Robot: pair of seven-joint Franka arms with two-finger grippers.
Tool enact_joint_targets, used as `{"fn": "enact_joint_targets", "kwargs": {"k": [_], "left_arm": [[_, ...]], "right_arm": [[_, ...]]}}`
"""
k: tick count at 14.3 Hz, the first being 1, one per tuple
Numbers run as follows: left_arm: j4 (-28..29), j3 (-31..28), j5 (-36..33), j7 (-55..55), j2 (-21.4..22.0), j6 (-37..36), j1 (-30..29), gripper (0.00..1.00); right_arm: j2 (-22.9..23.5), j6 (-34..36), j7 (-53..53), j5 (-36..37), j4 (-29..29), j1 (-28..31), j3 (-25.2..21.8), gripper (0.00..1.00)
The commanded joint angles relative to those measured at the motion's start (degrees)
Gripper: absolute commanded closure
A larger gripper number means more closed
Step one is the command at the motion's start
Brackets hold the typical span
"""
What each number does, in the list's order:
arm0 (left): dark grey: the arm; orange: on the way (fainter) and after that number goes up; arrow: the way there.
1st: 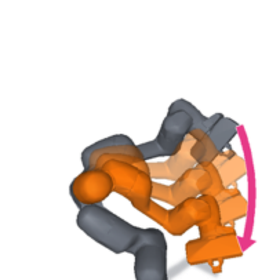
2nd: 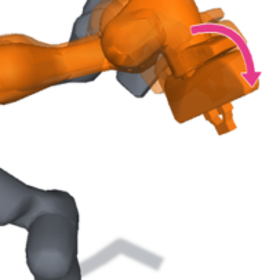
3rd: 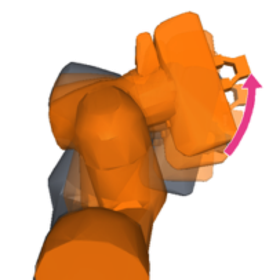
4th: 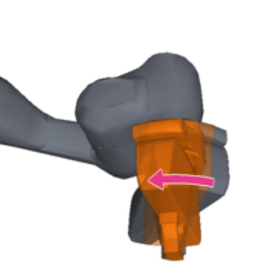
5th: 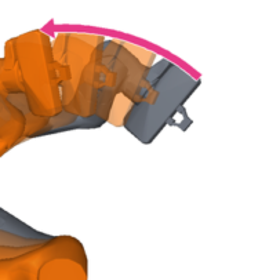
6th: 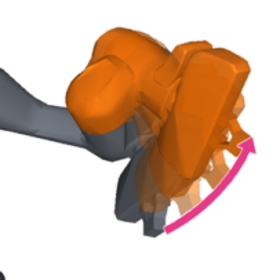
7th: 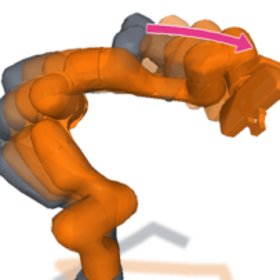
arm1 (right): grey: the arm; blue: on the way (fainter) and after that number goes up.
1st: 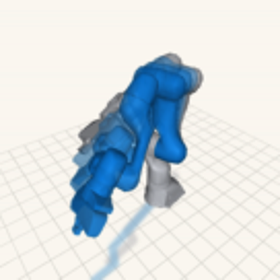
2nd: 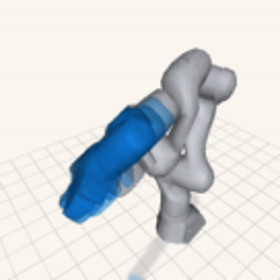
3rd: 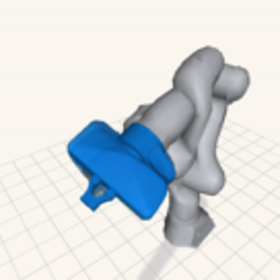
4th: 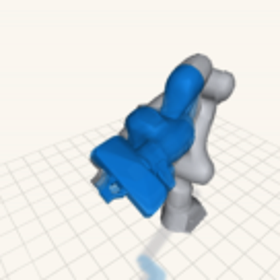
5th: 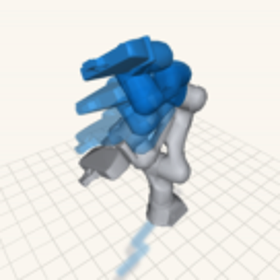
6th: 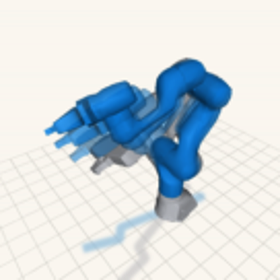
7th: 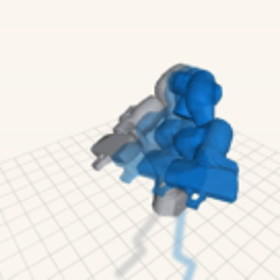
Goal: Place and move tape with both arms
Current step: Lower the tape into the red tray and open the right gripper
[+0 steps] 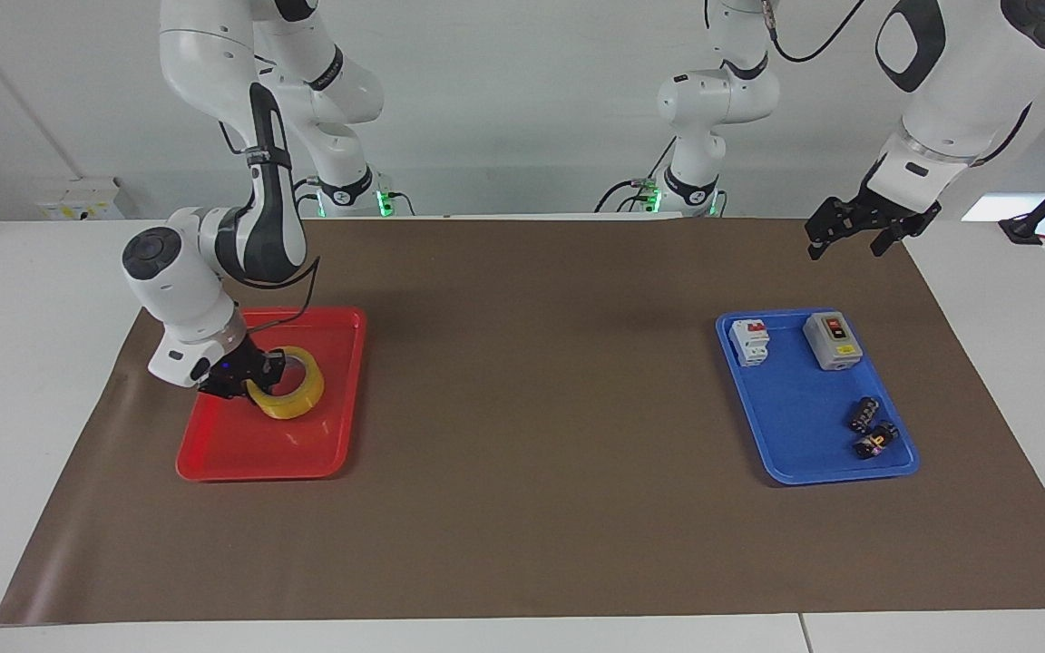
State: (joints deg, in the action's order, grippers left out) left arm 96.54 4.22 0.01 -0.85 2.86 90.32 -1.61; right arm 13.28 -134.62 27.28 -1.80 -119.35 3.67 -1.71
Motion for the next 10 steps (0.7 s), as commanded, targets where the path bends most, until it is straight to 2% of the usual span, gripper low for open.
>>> {"fn": "enact_joint_targets", "kwargs": {"k": [1,10], "left_arm": [[1.55,-0.35,1.04,0.67,1.53,0.38,0.11,0.0],[1.55,-0.35,1.04,0.67,1.53,0.38,-0.06,0.0]], "right_arm": [[-2.82,-2.84,1.02,2.14,-4.04,0.99,0.57,1.0],[-1.33,-6.62,0.67,3.47,-4.75,1.08,0.57,0.99]]}}
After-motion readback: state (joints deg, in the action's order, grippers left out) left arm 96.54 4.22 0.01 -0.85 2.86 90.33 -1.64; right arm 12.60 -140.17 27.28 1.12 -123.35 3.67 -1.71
